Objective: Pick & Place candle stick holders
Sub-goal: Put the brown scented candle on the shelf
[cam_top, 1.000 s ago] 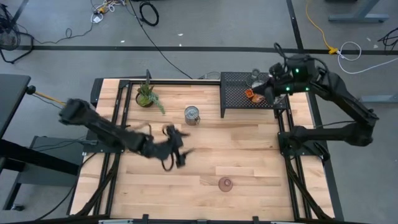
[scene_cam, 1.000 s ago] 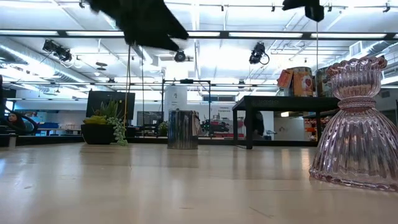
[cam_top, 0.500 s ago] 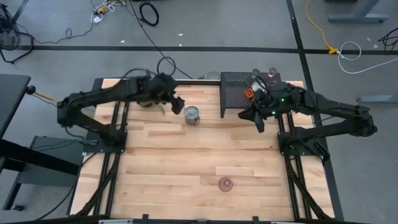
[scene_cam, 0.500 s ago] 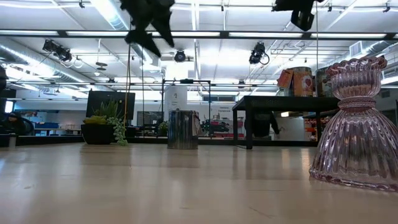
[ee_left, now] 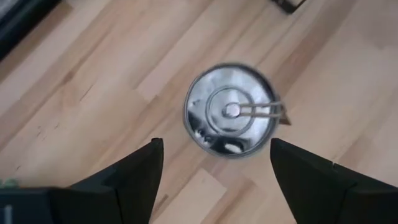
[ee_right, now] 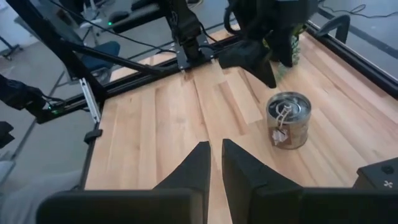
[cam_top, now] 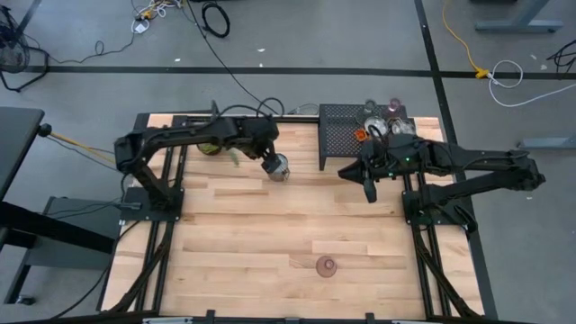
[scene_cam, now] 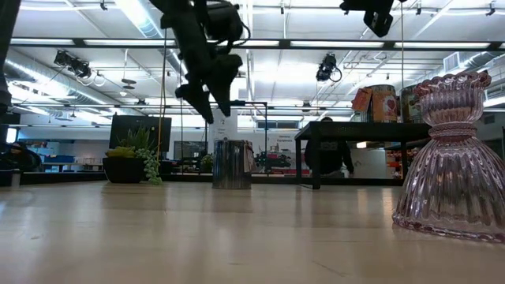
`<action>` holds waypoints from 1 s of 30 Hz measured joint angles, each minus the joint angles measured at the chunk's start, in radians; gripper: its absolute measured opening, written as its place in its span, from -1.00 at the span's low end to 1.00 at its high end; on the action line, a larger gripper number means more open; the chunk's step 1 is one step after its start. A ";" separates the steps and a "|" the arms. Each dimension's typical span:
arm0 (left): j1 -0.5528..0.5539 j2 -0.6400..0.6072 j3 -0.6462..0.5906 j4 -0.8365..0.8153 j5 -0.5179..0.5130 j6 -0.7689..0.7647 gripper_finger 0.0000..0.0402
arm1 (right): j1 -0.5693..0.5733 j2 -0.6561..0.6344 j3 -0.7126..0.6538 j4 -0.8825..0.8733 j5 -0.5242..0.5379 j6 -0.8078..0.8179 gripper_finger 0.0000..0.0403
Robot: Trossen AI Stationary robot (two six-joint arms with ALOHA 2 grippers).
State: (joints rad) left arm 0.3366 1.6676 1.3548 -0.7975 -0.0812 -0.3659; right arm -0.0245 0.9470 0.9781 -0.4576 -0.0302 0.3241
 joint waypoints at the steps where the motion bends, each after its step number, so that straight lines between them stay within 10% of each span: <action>1: 0.002 0.011 0.000 -0.004 0.000 -0.001 0.44 | 0.006 0.000 -0.002 0.001 0.008 -0.001 -0.80; 30: 0.019 0.048 0.000 0.007 -0.002 -0.015 0.16 | 0.076 0.000 -0.005 0.005 0.120 -0.019 -0.80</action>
State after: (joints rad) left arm 0.3561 1.7157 1.3544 -0.7902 -0.0833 -0.3813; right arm 0.0517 0.9474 0.9730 -0.4522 0.0902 0.3051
